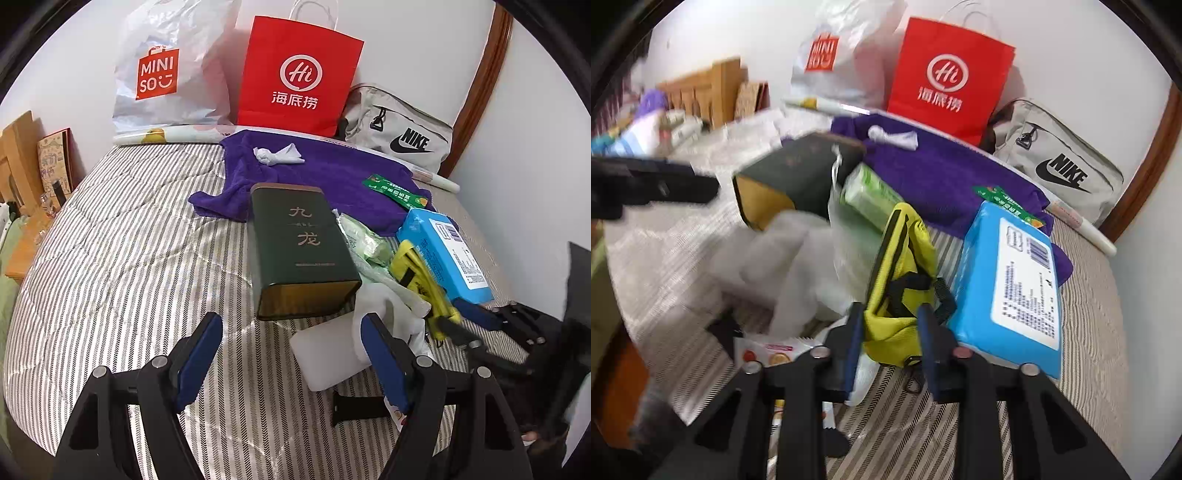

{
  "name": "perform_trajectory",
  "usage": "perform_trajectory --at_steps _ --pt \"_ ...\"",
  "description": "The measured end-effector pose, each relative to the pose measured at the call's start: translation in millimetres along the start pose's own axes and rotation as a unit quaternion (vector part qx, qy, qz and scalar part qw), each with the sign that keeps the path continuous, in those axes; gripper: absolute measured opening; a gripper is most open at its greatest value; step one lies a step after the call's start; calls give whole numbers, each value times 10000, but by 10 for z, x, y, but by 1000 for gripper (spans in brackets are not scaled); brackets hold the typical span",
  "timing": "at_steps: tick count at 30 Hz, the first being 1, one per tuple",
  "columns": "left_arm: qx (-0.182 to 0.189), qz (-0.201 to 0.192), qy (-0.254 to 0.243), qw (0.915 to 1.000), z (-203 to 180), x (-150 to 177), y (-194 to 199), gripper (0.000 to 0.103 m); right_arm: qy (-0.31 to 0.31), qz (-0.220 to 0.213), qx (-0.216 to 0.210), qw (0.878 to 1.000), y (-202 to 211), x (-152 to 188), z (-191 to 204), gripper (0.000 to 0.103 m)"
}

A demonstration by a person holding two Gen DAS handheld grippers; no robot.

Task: Organize soft objects
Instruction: 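Grasp the yellow pouch with the right gripper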

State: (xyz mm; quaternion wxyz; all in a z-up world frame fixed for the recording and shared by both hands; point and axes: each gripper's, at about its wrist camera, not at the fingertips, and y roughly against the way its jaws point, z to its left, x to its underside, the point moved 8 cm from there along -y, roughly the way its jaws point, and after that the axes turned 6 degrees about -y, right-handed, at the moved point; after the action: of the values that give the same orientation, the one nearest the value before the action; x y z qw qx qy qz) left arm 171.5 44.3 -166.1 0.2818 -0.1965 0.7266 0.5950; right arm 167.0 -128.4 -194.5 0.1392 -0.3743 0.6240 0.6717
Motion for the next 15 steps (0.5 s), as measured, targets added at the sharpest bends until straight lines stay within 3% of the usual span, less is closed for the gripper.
perform_trajectory --at_steps 12,15 --pt "-58 46 26 10000 -71 23 21 76 -708 -43 -852 9938 536 102 -203 24" --pt "-50 64 22 10000 -118 45 33 76 -707 -21 -870 9937 628 200 -229 24"
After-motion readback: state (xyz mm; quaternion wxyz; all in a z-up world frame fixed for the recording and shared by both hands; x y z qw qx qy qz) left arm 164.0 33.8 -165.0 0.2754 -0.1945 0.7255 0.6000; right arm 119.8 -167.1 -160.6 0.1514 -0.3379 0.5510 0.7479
